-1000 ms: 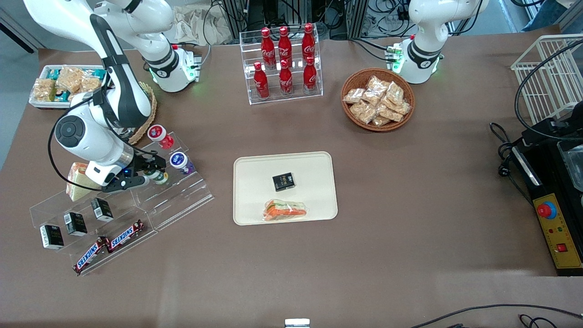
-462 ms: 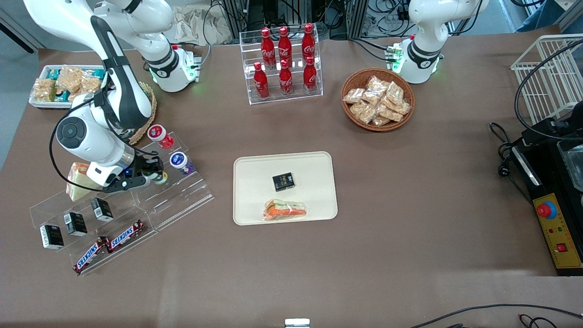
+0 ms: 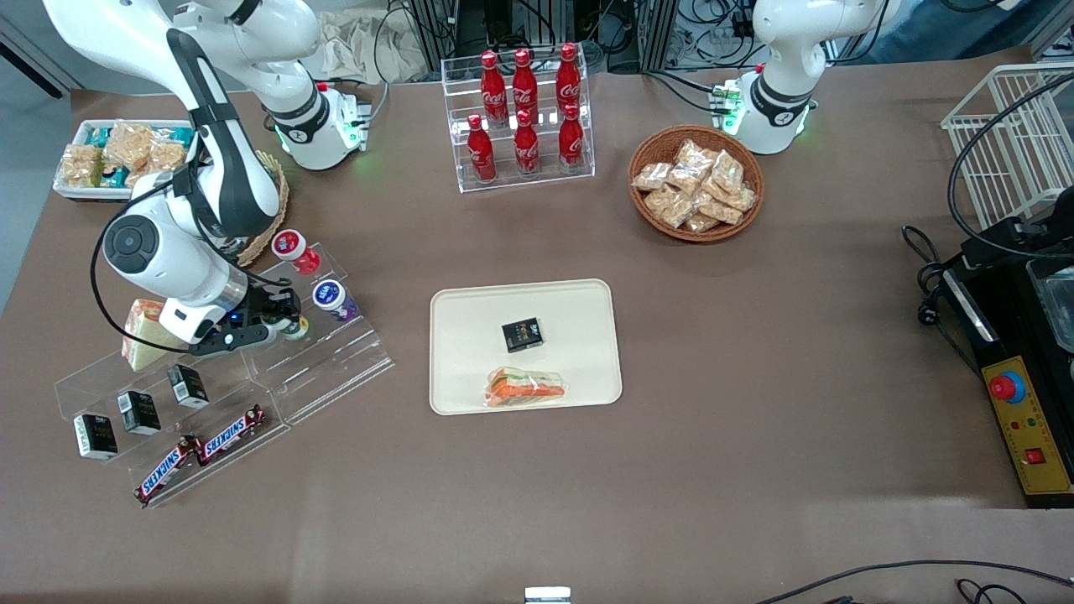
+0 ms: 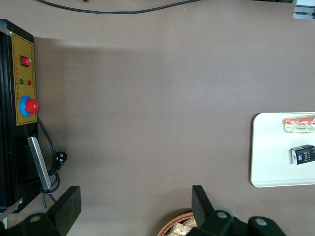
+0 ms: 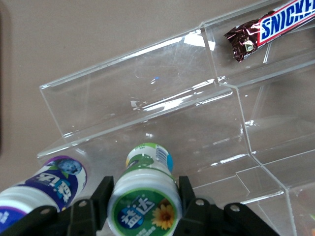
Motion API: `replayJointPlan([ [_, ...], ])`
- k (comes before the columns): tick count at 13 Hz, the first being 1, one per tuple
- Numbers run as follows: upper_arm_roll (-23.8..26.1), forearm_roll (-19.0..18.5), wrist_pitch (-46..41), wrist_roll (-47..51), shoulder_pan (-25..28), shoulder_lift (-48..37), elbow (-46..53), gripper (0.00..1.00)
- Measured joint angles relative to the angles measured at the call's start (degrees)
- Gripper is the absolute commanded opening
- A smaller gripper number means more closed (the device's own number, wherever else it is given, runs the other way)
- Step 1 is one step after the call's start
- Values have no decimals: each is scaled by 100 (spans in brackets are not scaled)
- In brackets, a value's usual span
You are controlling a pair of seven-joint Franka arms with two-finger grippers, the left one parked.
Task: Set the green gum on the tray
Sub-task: 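Lift the green-labelled bottle out of the rack with the right gripper, then carry the held bottle over the cream tray beside the black packet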
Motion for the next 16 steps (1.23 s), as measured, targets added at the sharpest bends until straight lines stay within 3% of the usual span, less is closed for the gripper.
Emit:
replayJointPlan([
  [2,4,0,-61,-75,1,-90,109,50],
  [5,12,0,-886,-101,26,-252,697,50],
  [9,36,40,-1269,109,371,-314,1329,50],
  [11,281,164,-1276,878,535,-303,1387,50],
  [16,1544,203,-1046,3383,665,-33,1429,50],
])
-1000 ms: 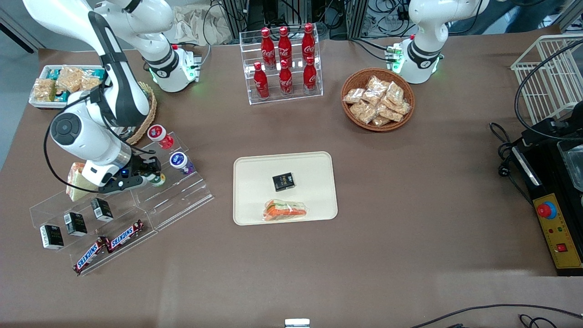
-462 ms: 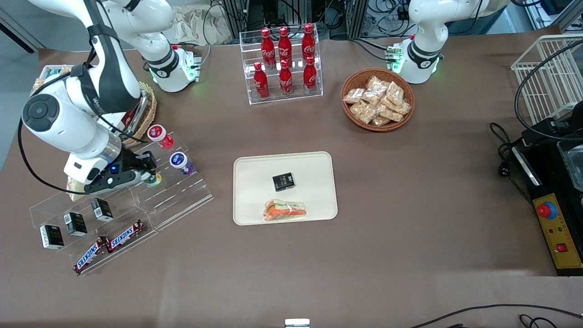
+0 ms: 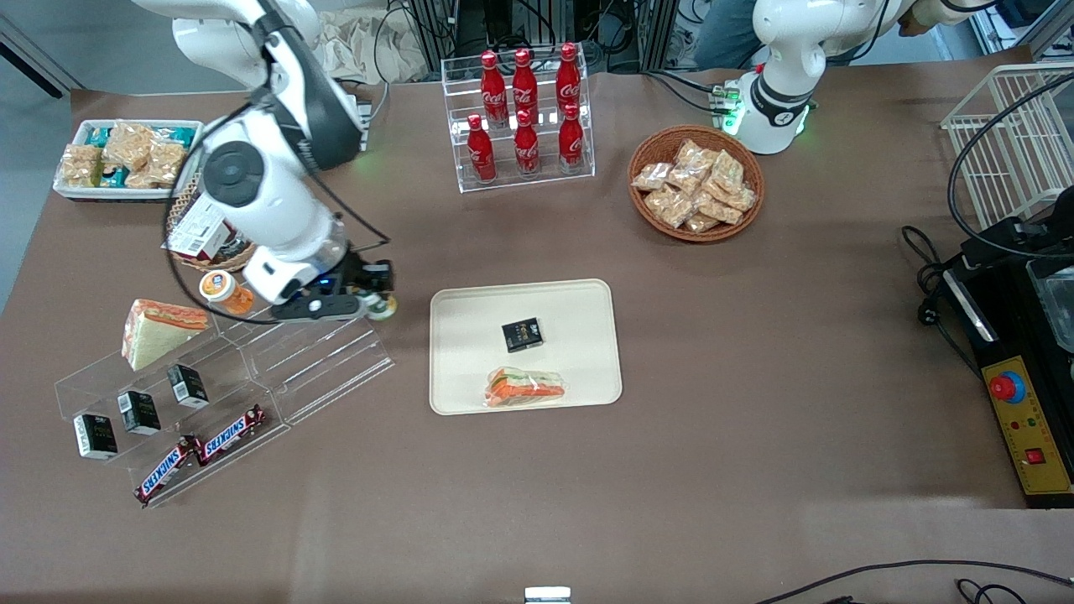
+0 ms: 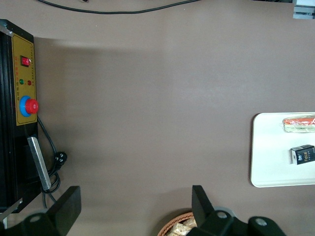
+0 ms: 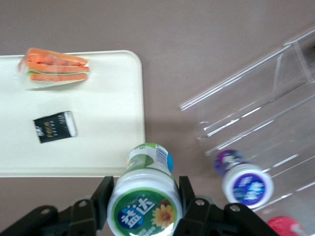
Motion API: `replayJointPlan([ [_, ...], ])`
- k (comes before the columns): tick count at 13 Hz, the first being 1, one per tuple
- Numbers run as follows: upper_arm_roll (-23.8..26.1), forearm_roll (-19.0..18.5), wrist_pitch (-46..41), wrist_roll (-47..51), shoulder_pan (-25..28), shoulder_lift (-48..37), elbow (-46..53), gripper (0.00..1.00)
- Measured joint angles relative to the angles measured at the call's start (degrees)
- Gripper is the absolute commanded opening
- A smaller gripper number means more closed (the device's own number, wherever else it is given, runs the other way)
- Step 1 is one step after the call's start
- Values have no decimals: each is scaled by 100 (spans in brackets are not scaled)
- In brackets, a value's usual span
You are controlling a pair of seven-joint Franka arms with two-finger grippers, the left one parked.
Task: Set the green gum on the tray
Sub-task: 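Carry the held bottle over the cream tray beside the black packet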
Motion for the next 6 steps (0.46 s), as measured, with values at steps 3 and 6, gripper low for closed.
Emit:
replayJointPlan([
  [3,245,0,442,447,3,448,4,50],
  [6,256,0,819,455,116,969,12,50],
])
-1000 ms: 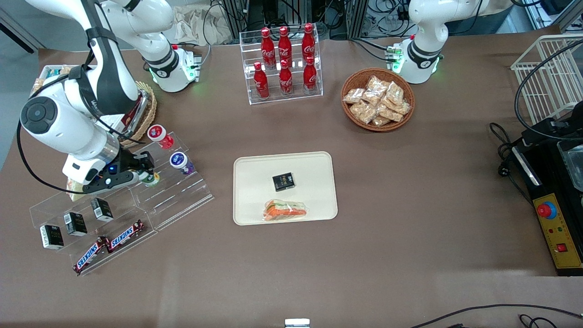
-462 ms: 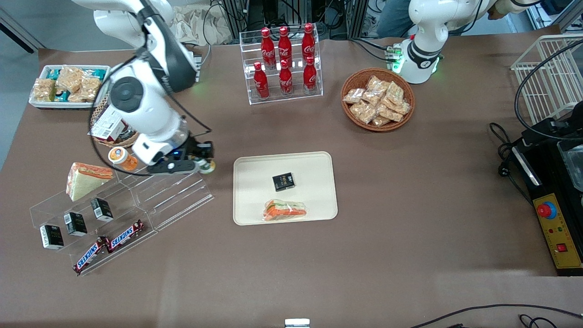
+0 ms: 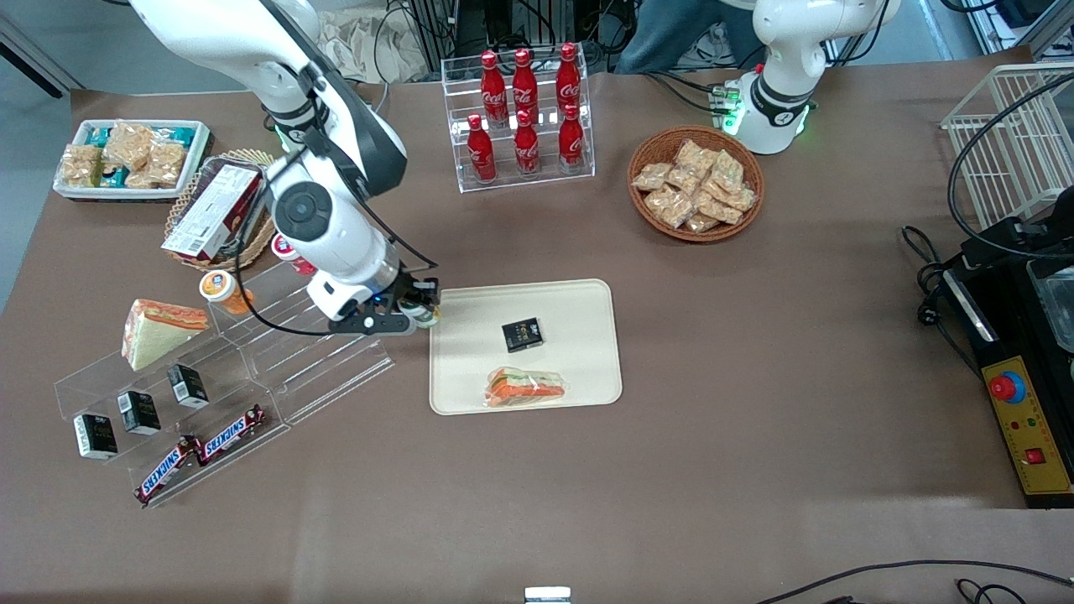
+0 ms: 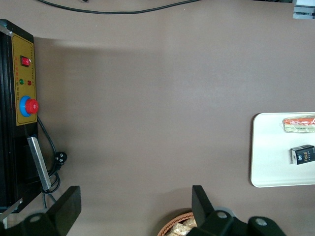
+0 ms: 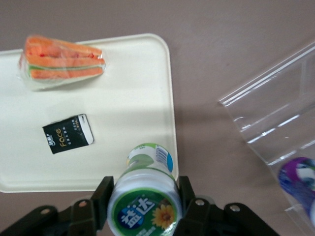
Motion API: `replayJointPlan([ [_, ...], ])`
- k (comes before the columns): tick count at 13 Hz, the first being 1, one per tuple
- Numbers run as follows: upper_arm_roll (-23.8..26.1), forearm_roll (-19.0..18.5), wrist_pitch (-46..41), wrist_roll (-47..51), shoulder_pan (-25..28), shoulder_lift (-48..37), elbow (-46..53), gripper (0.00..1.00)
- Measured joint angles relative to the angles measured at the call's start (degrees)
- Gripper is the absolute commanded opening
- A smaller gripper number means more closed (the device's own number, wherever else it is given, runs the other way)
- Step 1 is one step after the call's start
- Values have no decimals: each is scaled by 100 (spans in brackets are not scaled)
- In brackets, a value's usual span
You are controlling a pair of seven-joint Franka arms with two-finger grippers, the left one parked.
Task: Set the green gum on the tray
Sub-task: 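Carry the held bottle over the cream tray beside the black packet, then lower the bottle onto the tray, open the right gripper and withdraw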
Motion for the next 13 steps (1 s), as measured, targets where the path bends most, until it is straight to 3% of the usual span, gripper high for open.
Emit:
replayJointPlan([
  [12,-9,-243,619,-3,274,1208,46,51],
  [13,-11,-244,640,-3,274,1231,47,57],
])
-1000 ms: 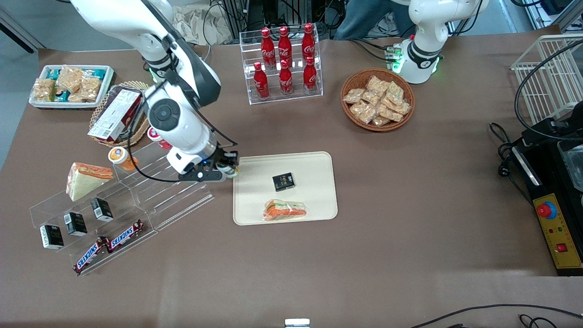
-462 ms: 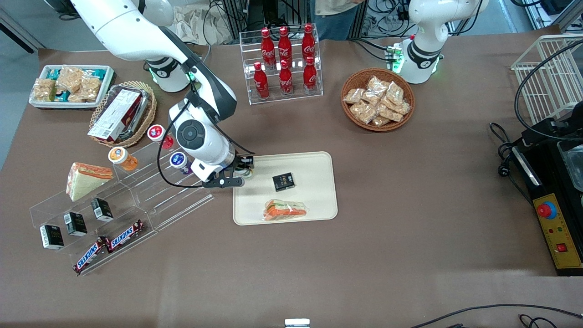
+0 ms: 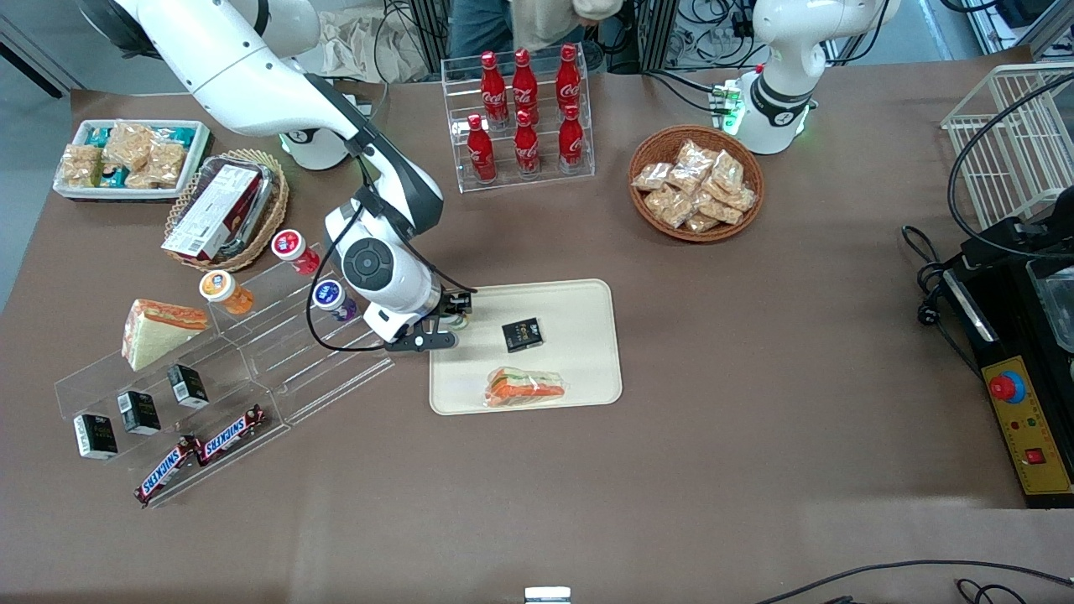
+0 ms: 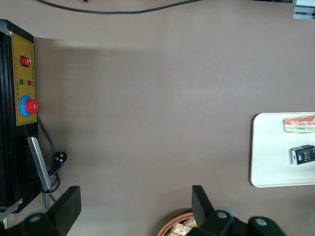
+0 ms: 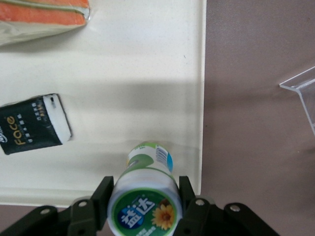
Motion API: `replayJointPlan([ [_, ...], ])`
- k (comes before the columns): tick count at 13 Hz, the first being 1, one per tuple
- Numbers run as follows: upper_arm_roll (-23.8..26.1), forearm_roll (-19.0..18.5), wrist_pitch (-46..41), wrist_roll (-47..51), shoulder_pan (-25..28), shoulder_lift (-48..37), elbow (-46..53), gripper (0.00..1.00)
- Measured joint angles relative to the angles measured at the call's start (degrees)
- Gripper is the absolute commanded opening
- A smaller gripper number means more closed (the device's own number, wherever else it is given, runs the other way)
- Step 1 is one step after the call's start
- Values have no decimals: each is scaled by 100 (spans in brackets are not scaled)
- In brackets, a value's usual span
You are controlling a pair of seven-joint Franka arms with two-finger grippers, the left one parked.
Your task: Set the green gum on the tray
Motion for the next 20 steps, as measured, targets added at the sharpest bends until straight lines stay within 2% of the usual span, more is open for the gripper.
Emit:
replayJointPlan([
  [1,-3,0,18,0,0,15,4,90],
  [2,-8,0,35,0,0,22,6,98],
  [9,-85,-15,146,-21,-3,23,47,99],
  [12,-105,-181,59,-273,-104,-94,293,99],
  [14,-118,-184,-406,-701,-219,-365,540,99],
  [17,-225,-120,-1568,-1169,-433,-894,984,99],
  [20,-579,-58,-2837,-1268,-464,-1288,1614,99],
])
